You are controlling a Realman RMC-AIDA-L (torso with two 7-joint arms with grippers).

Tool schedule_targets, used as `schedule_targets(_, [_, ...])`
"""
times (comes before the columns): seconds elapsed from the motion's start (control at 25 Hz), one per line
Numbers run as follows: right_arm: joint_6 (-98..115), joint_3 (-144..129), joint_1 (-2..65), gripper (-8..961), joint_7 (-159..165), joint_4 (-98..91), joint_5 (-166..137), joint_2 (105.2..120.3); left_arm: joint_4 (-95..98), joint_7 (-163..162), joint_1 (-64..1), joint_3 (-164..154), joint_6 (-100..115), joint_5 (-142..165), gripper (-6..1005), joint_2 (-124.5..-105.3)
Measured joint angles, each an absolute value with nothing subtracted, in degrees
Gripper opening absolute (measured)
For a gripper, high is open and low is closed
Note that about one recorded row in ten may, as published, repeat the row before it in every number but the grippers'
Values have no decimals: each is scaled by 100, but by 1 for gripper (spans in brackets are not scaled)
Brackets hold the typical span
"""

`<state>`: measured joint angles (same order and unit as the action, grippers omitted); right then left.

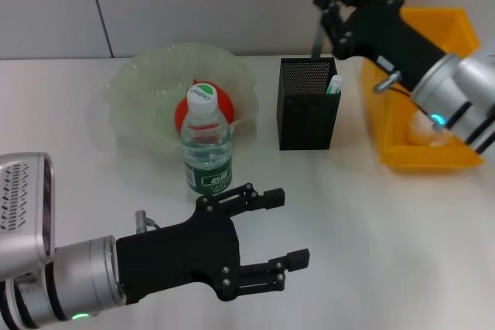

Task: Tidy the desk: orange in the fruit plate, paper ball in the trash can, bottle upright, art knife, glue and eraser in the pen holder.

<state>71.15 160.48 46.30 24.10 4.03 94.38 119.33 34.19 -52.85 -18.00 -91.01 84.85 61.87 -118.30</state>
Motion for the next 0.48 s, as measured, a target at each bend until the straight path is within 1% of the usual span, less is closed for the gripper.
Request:
schedule_targets(0.32, [6686,15670,4802,160,2415,161,9403,11943,3419,-5345,-1855,-9055,8504,6180,793,-11822])
schedule_targets(0.48, [6710,15415,4779,165,2416,126,9385,11955,3419,-5345,-1855,-9011,8535,6194,793,-11821])
